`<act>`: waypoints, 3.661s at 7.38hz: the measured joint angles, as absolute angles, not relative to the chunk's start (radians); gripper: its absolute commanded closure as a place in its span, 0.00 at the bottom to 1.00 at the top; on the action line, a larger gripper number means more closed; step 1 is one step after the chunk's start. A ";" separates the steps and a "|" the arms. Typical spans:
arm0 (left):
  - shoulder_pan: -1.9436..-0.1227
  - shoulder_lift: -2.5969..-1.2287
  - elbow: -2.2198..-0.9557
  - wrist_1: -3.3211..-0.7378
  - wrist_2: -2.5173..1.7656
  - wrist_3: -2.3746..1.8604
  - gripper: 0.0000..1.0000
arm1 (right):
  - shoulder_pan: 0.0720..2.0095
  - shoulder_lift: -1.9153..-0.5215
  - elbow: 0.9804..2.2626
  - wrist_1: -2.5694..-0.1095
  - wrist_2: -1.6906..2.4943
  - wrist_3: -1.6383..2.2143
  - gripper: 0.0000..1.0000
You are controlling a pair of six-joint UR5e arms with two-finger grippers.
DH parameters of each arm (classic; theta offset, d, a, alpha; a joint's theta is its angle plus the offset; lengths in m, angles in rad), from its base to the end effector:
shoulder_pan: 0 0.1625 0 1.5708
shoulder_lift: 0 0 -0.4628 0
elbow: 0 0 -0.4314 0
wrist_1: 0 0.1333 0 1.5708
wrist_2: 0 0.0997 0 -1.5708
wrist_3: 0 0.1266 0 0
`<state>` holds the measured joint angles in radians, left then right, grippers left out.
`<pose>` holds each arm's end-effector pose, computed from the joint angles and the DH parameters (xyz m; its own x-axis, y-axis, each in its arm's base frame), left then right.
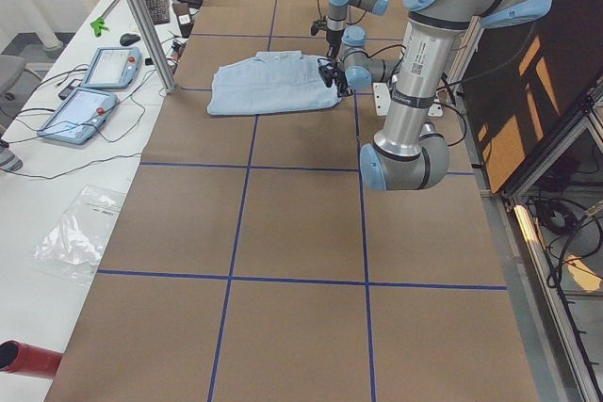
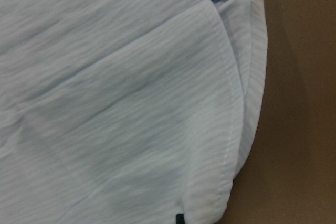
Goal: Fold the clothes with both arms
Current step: 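Grasp the shirt's near edge with both grippers, then fold the near edge over toward the far edge with both grippers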
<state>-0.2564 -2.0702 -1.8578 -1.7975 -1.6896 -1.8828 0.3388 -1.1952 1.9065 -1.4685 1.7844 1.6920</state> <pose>0.6334 -0.2883 0.2454 0.4398 -0.4304 -0.7883 0.3042 0.8972 -0.3201 -0.5823 -0.3181 0.3239 0.6214 0.3442 0.7038 -0.2565 0.9382 -0.2324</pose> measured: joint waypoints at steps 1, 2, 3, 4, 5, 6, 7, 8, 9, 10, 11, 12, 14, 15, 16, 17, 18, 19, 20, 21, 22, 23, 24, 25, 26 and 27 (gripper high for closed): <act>-0.257 -2.066 -1.876 -1.796 -1.690 -1.883 1.00 | 0.342 -1.198 1.920 -1.472 1.790 1.692 1.00; -0.257 -2.061 -1.897 -1.790 -1.701 -1.882 1.00 | 0.344 -1.203 1.936 -1.473 1.802 1.693 1.00; -0.257 -2.058 -1.923 -1.767 -1.721 -1.882 1.00 | 0.345 -1.212 1.964 -1.477 1.813 1.693 1.00; -0.253 -2.058 -1.956 -1.733 -1.737 -1.883 1.00 | 0.345 -1.225 2.009 -1.489 1.832 1.693 1.00; -0.245 -2.060 -1.989 -1.701 -1.755 -1.883 1.00 | 0.342 -1.236 2.064 -1.516 1.878 1.694 1.00; -0.228 -2.061 -2.022 -1.670 -1.775 -1.884 1.00 | 0.337 -1.240 2.111 -1.549 1.947 1.694 1.00; -0.205 -2.062 -2.065 -1.634 -1.787 -1.884 1.00 | 0.332 -1.242 2.139 -1.571 2.024 1.693 1.00; -0.177 -2.062 -2.123 -1.580 -1.793 -1.884 1.00 | 0.331 -1.243 2.156 -1.581 2.097 1.694 1.00; -0.152 -2.063 -2.189 -1.520 -1.798 -1.884 1.00 | 0.330 -1.243 2.170 -1.584 2.146 1.695 1.00; -0.141 -2.064 -2.236 -1.479 -1.810 -1.883 1.00 | 0.332 -1.240 2.177 -1.586 2.165 1.695 1.00; -0.144 -2.067 -2.251 -1.462 -1.823 -1.879 1.00 | 0.353 -1.236 2.175 -1.585 2.167 1.692 1.00; -0.176 -2.072 -2.247 -1.459 -1.829 -1.864 1.00 | 0.403 -1.228 2.171 -1.583 2.166 1.685 1.00; -0.302 -2.087 -2.226 -1.468 -1.839 -1.795 1.00 | 0.525 -1.179 2.142 -1.581 2.164 1.648 1.00; -0.375 -2.099 -2.193 -1.496 -1.849 -1.755 1.00 | 0.577 -1.139 2.104 -1.580 2.164 1.618 1.00; -0.450 -2.111 -2.132 -1.561 -1.879 -1.729 1.00 | 0.621 -1.098 2.050 -1.579 2.163 1.582 1.00; -0.512 -2.126 -2.053 -1.642 -1.910 -1.716 1.00 | 0.656 -1.065 1.991 -1.576 2.163 1.548 1.00; -0.561 -2.148 -1.964 -1.717 -1.927 -1.707 1.00 | 0.687 -1.029 1.924 -1.574 2.163 1.514 1.00; -0.596 -2.170 -1.883 -1.779 -1.934 -1.701 1.00 | 0.713 -0.987 1.850 -1.573 2.163 1.479 1.00; -0.622 -2.186 -1.805 -1.844 -1.936 -1.698 1.00 | 0.733 -0.939 1.762 -1.573 2.163 1.446 1.00; -0.644 -2.201 -1.736 -1.905 -1.937 -1.696 1.00 | 0.748 -0.892 1.674 -1.572 2.163 1.418 1.00; -0.660 -2.220 -1.670 -1.961 -1.937 -1.696 1.00 | 0.762 -0.856 1.600 -1.567 2.164 1.394 1.00; -0.669 -2.246 -1.601 -2.011 -1.936 -1.696 1.00 | 0.775 -0.838 1.544 -1.546 2.164 1.377 1.00; -0.676 -2.265 -1.550 -2.048 -1.936 -1.697 1.00 | 0.782 -0.831 1.492 -1.504 2.164 1.369 1.00; -0.681 -2.277 -1.517 -2.071 -1.936 -1.698 1.00 | 0.785 -0.822 1.433 -1.448 2.164 1.366 1.00; -0.683 -2.290 -1.489 -2.083 -1.936 -1.699 1.00 | 0.786 -0.807 1.378 -1.404 2.164 1.365 1.00; -0.684 -2.303 -1.466 -2.094 -1.935 -1.699 0.90 | 0.787 -0.789 1.336 -1.381 2.164 1.365 0.99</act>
<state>-0.6845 -2.3027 -1.4662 -2.0937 -1.9349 -1.6994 0.7866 -0.7886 1.3359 -1.3815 2.1644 1.3649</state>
